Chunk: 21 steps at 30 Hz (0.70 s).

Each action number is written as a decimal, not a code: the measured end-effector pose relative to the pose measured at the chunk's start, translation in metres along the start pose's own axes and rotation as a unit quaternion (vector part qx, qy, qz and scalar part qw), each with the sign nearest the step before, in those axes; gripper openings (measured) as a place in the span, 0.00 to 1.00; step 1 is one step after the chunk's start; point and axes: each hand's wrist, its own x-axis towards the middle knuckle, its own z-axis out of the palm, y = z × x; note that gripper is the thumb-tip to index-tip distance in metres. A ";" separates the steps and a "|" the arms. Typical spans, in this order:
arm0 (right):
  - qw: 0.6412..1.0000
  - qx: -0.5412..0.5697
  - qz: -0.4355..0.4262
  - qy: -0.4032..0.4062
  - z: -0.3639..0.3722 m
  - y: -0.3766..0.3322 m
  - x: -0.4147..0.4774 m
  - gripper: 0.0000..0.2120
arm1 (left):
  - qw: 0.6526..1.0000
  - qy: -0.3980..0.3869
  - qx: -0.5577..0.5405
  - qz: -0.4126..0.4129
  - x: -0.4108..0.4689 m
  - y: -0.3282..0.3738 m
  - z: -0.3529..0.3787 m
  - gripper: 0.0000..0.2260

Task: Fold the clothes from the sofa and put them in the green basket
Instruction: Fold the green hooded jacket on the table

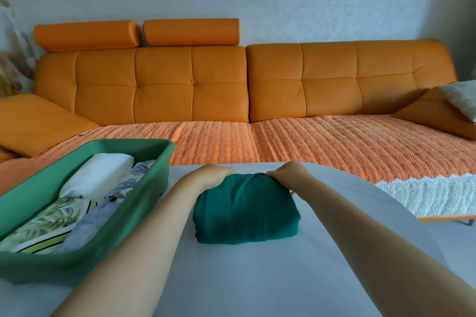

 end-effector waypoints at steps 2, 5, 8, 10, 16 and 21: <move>1.000 0.009 0.013 0.010 0.002 -0.001 0.002 0.19 | 0.999 -0.019 -0.032 -0.015 0.008 0.004 -0.002 0.24; 0.999 0.004 0.004 0.038 0.005 -0.001 0.004 0.16 | 1.000 0.003 -0.017 -0.022 0.018 0.003 0.003 0.12; 0.994 0.057 0.004 0.088 0.010 0.009 0.000 0.12 | 0.996 0.081 0.011 -0.031 0.023 -0.011 0.012 0.12; 0.991 0.067 0.008 0.119 0.016 0.019 -0.003 0.13 | 0.989 0.142 0.005 -0.043 0.025 -0.023 0.017 0.12; 0.989 0.043 0.016 0.142 0.019 0.023 -0.011 0.09 | 0.984 0.172 0.027 -0.044 0.013 -0.022 0.021 0.08; 0.978 -0.166 0.017 0.122 0.005 0.008 -0.019 0.05 | 0.936 0.266 0.158 0.168 -0.019 -0.008 0.018 0.13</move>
